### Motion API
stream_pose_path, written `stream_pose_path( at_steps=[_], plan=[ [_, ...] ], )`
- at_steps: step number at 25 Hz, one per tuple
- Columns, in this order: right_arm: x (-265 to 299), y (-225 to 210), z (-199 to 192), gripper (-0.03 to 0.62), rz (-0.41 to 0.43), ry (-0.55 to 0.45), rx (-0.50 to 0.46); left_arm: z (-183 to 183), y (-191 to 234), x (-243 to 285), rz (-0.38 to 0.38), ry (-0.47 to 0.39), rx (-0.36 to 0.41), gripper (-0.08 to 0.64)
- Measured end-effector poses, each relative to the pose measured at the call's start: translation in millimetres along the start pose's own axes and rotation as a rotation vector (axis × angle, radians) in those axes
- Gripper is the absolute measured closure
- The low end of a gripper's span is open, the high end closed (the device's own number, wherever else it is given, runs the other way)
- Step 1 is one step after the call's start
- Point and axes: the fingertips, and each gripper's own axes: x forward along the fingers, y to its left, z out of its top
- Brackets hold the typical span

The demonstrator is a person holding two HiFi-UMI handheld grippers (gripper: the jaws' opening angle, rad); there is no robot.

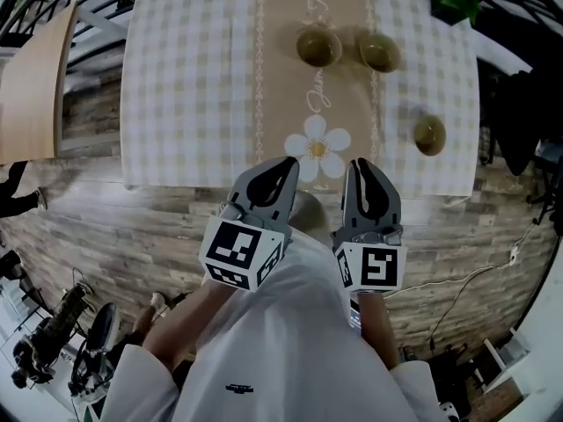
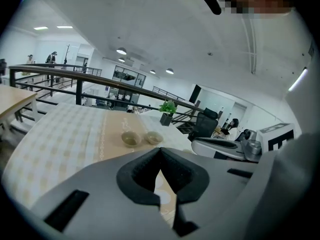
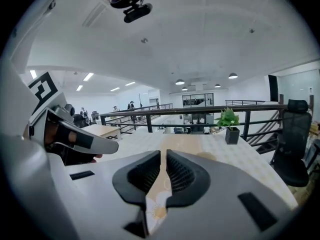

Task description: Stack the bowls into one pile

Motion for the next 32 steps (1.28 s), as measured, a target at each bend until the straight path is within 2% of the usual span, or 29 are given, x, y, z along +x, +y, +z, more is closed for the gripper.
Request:
stream_pose_path(
  at_steps=[3,11,15,23,28,30,32],
  plan=[
    [23.3,-1.9,0.3,0.552,0.008,0.011,0.004,4.8,16.1,13.8,0.006,0.001,-0.017,0.540],
    [83.4,-0.9,-13.0,0.552,0.041,0.081,-0.079,9.5,63.2,53.3,0.014,0.017,-0.058,0.540],
    [111.6,-4.2,-21.9,0.552,0.059,0.110,-0.090,5.9,81.5,75.3,0.002,0.038,-0.067,0.540],
    [184.5,-16.1,-29.3,0.552,0.031,0.114,-0.121,1.6,120.1,134.1,-0.020,0.092,-0.083,0.540],
    [199.8,-15.9,-48.3,0.552,0.031,0.149,-0.163,-12.3,133.6,152.8,-0.028,0.111,-0.102,0.540],
    [205.1,-14.9,-57.9,0.552,0.055,0.167,-0.210,-17.3,137.9,158.4,-0.027,0.111,-0.115,0.540],
    [213.7,-14.5,-68.6,0.552,0.117,0.221,-0.354,-18.3,144.1,166.8,-0.026,0.112,-0.123,0.540]
  ],
)
